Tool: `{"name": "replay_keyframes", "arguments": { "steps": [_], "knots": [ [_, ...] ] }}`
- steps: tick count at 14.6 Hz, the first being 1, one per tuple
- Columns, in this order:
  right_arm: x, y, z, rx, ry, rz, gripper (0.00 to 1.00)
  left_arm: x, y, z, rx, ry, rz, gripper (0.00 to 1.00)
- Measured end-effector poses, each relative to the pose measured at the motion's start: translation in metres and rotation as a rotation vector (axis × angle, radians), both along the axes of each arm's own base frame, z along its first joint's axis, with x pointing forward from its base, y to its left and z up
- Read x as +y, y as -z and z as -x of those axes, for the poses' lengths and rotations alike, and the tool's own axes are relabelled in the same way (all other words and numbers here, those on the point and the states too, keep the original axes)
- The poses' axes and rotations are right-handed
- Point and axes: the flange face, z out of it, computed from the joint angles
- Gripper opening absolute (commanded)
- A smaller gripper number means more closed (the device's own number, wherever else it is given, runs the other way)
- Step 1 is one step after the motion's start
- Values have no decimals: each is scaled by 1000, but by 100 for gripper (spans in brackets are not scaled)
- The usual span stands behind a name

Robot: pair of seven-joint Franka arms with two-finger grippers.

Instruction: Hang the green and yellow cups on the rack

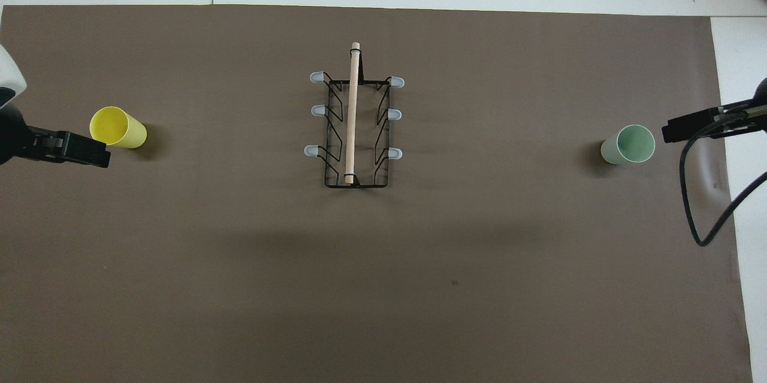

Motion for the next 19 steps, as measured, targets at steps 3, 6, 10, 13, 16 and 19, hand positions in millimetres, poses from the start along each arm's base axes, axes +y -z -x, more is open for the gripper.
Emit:
{"name": "replay_keyframes", "arguments": {
  "steps": [3,6,10,13,16,19],
  "knots": [
    [-2,0,0,0,3,0,100,0,0,0,-1,0,0,100],
    [-2,1,0,1,3,0,100,-2,1,0,2,4,0,100],
    [0,17,-6,-14,-1,0,100,-3,1,0,1,5,0,100],
    [12,42,-13,-32,-21,0,100,-3,1,0,1,6,0,100],
    [28,62,-18,-20,-56,26,100,-4,1,0,0,5,0,100],
    [32,81,-18,16,-85,93,100,-3,1,-1,-5,4,-5,100]
  ]
}}
